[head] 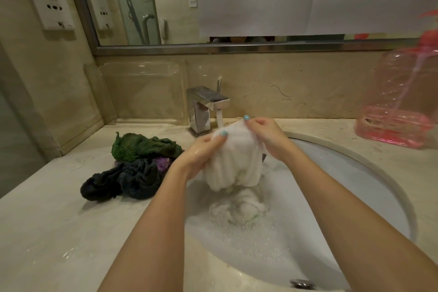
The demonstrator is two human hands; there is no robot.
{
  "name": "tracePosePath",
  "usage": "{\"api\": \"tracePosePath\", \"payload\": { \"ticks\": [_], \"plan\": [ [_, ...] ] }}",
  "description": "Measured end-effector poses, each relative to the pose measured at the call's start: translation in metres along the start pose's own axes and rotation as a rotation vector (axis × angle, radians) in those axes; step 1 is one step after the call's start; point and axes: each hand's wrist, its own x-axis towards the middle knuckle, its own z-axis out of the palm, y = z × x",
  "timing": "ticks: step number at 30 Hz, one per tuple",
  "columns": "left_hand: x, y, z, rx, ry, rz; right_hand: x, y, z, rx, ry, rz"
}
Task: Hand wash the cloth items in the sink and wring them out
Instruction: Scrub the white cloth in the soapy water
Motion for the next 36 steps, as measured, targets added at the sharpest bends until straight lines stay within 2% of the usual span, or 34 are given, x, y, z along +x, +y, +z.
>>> {"api": "tracePosePath", "payload": {
  "ticks": [4, 6, 8, 10, 13, 15, 18, 21, 24, 26, 29, 33, 36],
  "plan": [
    [0.005, 0.003, -0.004, -0.220, 0.111, 0.161, -0.010, 0.013, -0.002, -0.374, -0.318, 0.168],
    [0.009, 0.004, -0.003, -0.325, 0.166, 0.170, -0.013, 0.024, -0.002, -0.397, -0.377, 0.269],
    [0.013, 0.005, -0.001, -0.424, 0.245, 0.211, -0.014, 0.023, -0.004, -0.138, -0.343, 0.309],
    [0.017, 0.007, 0.001, -0.554, 0.345, 0.217, -0.012, 0.013, -0.004, 0.174, -0.250, 0.244],
    [0.023, 0.013, 0.010, -0.683, 0.405, 0.075, -0.006, -0.006, 0.018, 0.365, -0.109, 0.170],
    [0.025, 0.016, 0.021, -0.554, 0.446, 0.038, -0.006, -0.011, 0.040, 0.265, -0.084, 0.136],
    [0.030, 0.005, 0.025, -0.144, 0.579, 0.086, -0.016, -0.010, 0.064, 0.051, -0.065, 0.047],
    [0.031, -0.002, 0.021, -0.001, 0.568, 0.032, -0.022, -0.013, 0.080, -0.017, -0.019, -0.036],
    [0.024, 0.006, 0.043, -0.045, 0.521, 0.080, -0.009, -0.020, 0.076, -0.103, 0.340, -0.015],
    [0.015, 0.013, 0.065, -0.047, 0.506, 0.100, 0.000, -0.015, 0.063, -0.012, 0.501, 0.085],
    [0.014, 0.014, 0.065, -0.023, 0.518, 0.111, -0.005, -0.005, 0.065, 0.125, 0.418, 0.115],
    [0.023, 0.006, 0.026, -0.029, 0.637, 0.050, -0.023, -0.006, 0.093, 0.004, 0.194, -0.033],
    [0.015, 0.008, 0.024, -0.190, 0.611, 0.021, -0.022, -0.015, 0.093, -0.085, 0.177, -0.089]
  ]
}}
